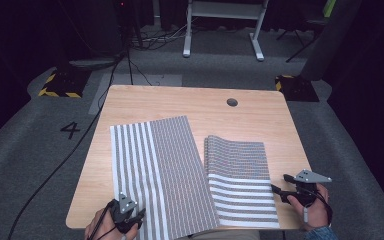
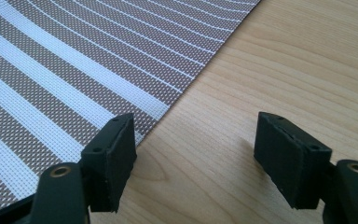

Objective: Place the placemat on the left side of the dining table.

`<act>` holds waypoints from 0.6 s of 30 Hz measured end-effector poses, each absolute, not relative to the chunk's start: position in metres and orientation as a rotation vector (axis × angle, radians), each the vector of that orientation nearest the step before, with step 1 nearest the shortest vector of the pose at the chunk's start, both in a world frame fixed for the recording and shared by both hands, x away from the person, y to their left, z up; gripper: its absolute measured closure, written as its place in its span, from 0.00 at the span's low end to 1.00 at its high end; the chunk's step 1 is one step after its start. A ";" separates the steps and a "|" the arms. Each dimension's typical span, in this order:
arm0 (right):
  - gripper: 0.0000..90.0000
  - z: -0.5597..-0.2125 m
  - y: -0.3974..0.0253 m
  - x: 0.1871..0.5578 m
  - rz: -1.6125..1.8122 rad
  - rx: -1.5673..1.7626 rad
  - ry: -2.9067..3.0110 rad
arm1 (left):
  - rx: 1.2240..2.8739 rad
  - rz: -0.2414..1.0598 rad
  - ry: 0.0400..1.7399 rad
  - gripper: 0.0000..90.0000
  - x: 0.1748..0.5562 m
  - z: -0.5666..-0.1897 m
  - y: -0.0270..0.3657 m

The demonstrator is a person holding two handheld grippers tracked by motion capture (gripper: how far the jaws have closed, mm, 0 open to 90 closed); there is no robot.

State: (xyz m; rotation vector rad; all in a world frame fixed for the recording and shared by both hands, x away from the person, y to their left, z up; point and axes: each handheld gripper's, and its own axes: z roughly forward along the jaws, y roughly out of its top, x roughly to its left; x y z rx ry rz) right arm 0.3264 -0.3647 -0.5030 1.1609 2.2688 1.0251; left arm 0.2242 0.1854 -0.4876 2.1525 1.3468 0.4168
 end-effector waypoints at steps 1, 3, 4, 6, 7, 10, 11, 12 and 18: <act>0.33 -0.503 -0.365 0.326 1.025 1.161 2.269 | 2.145 0.424 1.329 0.70 0.225 -0.489 0.186; 0.33 -0.503 -0.365 0.326 1.025 1.161 2.269 | 2.139 0.423 1.296 0.84 0.227 -0.490 0.186; 0.33 -0.503 -0.365 0.326 1.026 1.162 2.269 | 2.148 0.423 1.288 0.89 0.229 -0.489 0.188; 0.33 -0.503 -0.365 0.327 1.025 1.162 2.269 | 2.147 0.399 1.288 0.93 0.232 -0.488 0.190; 0.33 -0.503 -0.365 0.327 1.025 1.162 2.269 | 2.134 0.391 1.293 0.94 0.234 -0.487 0.192; 0.33 -0.503 -0.365 0.327 1.034 1.162 2.266 | 2.116 0.374 1.285 0.96 0.237 -0.483 0.196; 0.33 -0.503 -0.365 0.327 1.033 1.162 2.267 | 2.120 0.375 1.287 0.96 0.239 -0.482 0.198; 0.33 -0.503 -0.365 0.327 1.033 1.162 2.267 | 2.111 0.374 1.287 0.96 0.242 -0.480 0.201; 0.33 -0.503 -0.365 0.327 1.033 1.162 2.267 | 2.091 0.406 1.287 0.97 0.261 -0.473 0.217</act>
